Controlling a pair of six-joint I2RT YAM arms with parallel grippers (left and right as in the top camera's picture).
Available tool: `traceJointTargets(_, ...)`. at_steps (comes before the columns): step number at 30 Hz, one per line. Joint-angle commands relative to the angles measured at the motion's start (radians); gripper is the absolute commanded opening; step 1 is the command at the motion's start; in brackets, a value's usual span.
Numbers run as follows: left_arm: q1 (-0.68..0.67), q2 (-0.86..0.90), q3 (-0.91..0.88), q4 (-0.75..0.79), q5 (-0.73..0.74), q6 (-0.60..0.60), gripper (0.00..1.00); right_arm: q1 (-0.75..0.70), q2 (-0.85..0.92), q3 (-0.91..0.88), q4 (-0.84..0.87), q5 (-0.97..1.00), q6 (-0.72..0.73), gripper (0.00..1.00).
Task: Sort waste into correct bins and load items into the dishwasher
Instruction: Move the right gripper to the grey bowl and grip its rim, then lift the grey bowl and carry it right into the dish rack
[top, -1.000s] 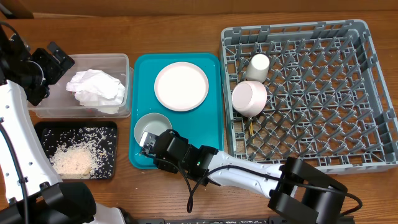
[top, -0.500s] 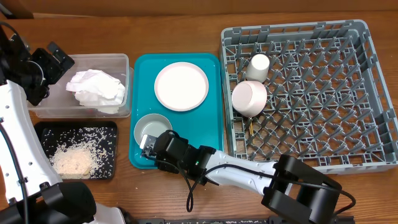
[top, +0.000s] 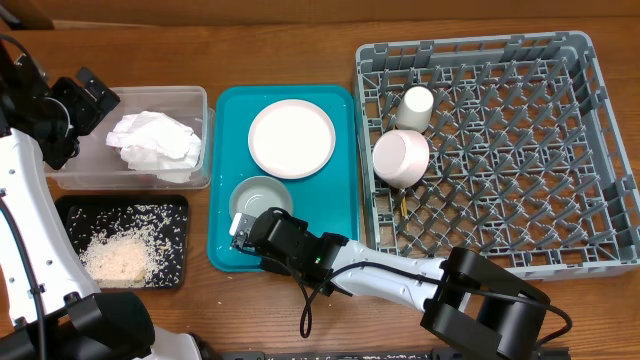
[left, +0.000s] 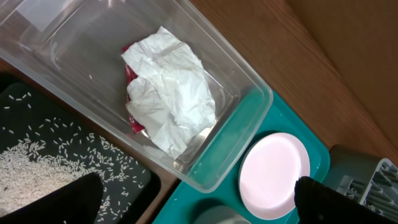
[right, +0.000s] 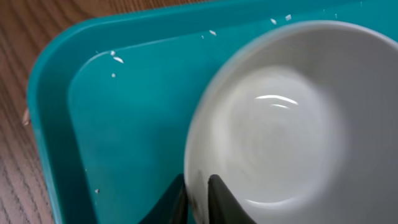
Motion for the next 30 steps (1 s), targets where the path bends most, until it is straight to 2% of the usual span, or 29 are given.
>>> traceJointTargets(1,-0.003,-0.005,0.022,0.001,0.008,-0.011,1.00,-0.005,0.006,0.016,-0.009,0.050,0.001,0.10)
traceJointTargets(7,-0.003,-0.005,0.022,0.001,0.008,-0.011,1.00,-0.002,-0.014,0.016,-0.014,0.059,0.002,0.04)
traceJointTargets(11,-0.003,-0.005,0.022,0.001,0.008,-0.011,1.00,0.011,-0.055,0.016,-0.023,0.059,0.042,0.04)
traceJointTargets(15,-0.003,-0.005,0.022,0.001,0.008,-0.011,1.00,0.013,-0.121,0.016,-0.027,0.058,0.195,0.04)
traceJointTargets(22,-0.004,-0.005,0.022,0.001,0.008,-0.011,1.00,-0.009,-0.448,0.035,-0.134,0.025,0.454,0.04)
traceJointTargets(26,-0.003,-0.005,0.022,0.001,0.008,-0.011,1.00,-0.088,-0.651,0.035,-0.219,-0.079,0.684,0.04)
traceJointTargets(30,-0.006,-0.005,0.022,0.001,0.008,-0.011,1.00,-0.244,-0.805,0.035,-0.331,-0.325,0.837,0.04)
